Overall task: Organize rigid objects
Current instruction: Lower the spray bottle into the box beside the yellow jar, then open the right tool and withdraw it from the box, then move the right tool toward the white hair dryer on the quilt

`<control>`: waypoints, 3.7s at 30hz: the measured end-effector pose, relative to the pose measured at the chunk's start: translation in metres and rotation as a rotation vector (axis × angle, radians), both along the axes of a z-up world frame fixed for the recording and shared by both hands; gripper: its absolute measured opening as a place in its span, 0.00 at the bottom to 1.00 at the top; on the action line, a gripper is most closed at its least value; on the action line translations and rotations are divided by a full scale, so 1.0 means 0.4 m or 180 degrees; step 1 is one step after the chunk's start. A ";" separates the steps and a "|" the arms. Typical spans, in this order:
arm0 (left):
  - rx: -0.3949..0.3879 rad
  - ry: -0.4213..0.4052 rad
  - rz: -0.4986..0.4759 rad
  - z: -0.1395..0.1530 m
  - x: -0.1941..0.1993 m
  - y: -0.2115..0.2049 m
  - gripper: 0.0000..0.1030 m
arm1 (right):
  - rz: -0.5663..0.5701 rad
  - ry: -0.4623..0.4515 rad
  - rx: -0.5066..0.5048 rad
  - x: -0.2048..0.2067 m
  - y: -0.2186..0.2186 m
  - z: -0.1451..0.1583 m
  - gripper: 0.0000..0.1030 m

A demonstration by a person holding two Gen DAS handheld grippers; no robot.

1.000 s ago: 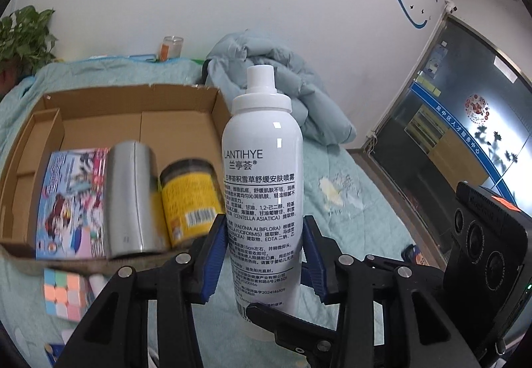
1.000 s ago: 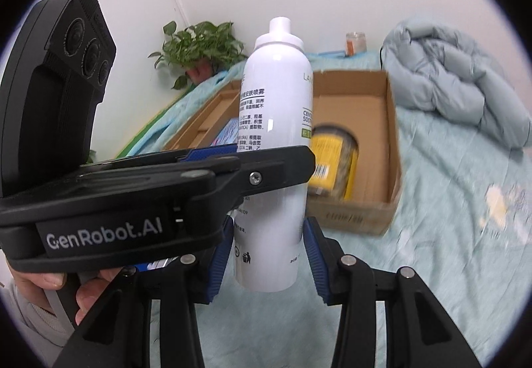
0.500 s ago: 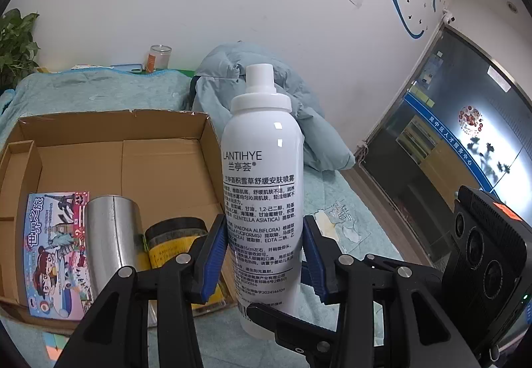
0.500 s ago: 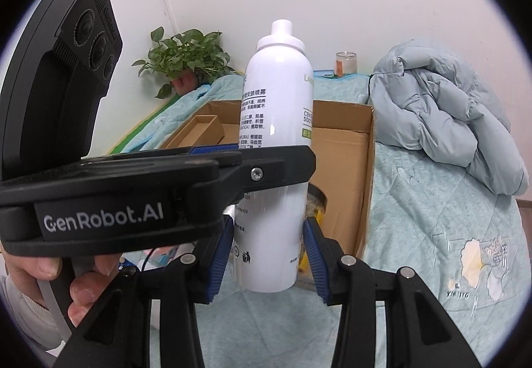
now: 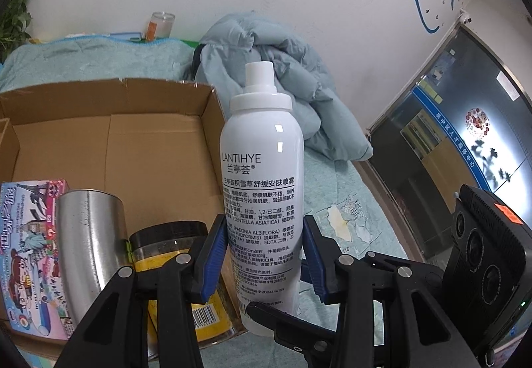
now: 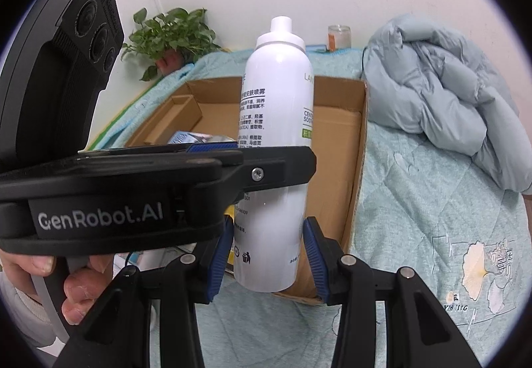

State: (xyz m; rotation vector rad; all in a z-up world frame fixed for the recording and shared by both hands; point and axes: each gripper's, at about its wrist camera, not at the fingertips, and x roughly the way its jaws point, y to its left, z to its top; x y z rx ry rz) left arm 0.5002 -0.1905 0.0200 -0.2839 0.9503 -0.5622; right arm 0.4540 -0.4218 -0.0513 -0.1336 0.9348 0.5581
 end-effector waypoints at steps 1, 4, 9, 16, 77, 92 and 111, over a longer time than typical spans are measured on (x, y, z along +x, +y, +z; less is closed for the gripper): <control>0.0011 0.0032 -0.0014 -0.015 0.008 -0.005 0.40 | -0.0011 0.0027 -0.0010 0.004 -0.004 -0.011 0.41; 0.0040 0.0114 -0.0041 -0.056 0.031 -0.024 0.40 | -0.0041 0.0114 -0.0034 0.017 -0.019 -0.046 0.41; 0.0134 0.0270 -0.0111 -0.122 0.061 -0.058 0.40 | -0.0098 0.0245 -0.0105 0.031 -0.038 -0.097 0.41; 0.0195 0.0433 -0.0116 -0.183 0.089 -0.085 0.42 | -0.0236 0.0439 -0.0161 0.051 -0.055 -0.145 0.41; 0.0503 -0.0426 0.1737 0.032 -0.749 0.698 0.99 | 0.0406 0.0292 0.0137 -0.541 0.372 0.251 0.79; 0.1025 -0.0693 0.1561 0.212 -0.854 0.767 0.99 | -0.0073 0.0633 -0.0246 -0.499 0.238 -0.077 0.79; 0.0361 0.0294 0.1080 -0.151 -0.772 0.647 0.82 | 0.0031 0.0396 -0.0055 -0.488 0.341 -0.253 0.78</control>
